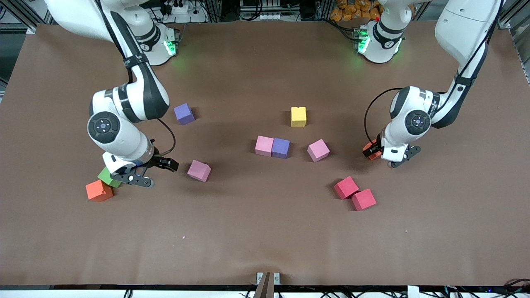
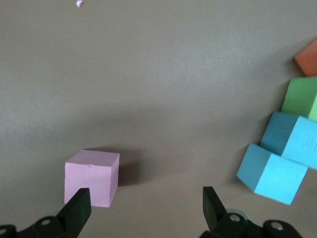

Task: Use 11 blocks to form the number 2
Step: 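Grasp the orange cube with the left gripper while the right gripper grasps lavender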

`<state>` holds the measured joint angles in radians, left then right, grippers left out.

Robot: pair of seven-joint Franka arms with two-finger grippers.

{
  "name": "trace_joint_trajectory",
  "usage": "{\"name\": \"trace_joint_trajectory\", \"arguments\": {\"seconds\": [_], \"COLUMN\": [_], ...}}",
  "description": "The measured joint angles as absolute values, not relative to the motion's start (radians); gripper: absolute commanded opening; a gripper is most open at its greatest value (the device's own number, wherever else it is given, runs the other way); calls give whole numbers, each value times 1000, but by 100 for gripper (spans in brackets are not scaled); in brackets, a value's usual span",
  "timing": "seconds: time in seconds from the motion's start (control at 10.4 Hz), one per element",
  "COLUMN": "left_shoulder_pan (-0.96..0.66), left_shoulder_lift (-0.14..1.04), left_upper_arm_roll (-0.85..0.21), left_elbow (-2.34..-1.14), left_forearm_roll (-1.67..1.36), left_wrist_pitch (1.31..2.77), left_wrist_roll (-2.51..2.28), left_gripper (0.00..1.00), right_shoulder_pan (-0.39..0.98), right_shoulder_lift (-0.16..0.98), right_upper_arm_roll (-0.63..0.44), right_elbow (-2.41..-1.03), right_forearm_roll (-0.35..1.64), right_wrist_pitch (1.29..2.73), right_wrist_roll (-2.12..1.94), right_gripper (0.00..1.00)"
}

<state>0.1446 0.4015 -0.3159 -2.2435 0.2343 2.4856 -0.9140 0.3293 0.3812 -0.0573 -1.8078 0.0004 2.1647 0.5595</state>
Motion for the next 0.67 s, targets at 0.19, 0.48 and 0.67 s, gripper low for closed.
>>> {"name": "trace_joint_trajectory", "arguments": {"seconds": [0.19, 0.48, 0.67], "left_shoulder_pan": [144, 142, 140], "left_shoulder_lift": [402, 398, 381], "left_upper_arm_roll": [-316, -332, -376], "left_elbow": [-2226, -2204, -2193], "left_forearm_roll": [234, 237, 237], "left_wrist_pitch": [2486, 2484, 2443], "left_wrist_roll": [-915, -1002, -1068], "left_gripper": [42, 39, 39], "right_shoulder_pan": [351, 376, 397], "right_shoulder_lift": [406, 472, 501], "right_upper_arm_roll": [-57, -57, -57], "right_elbow": [-1817, -1824, -1824], "right_forearm_roll": [47, 88, 95], "right_wrist_pitch": [2219, 2309, 2346], "right_wrist_roll": [620, 651, 697], "right_gripper": [100, 100, 100]}}
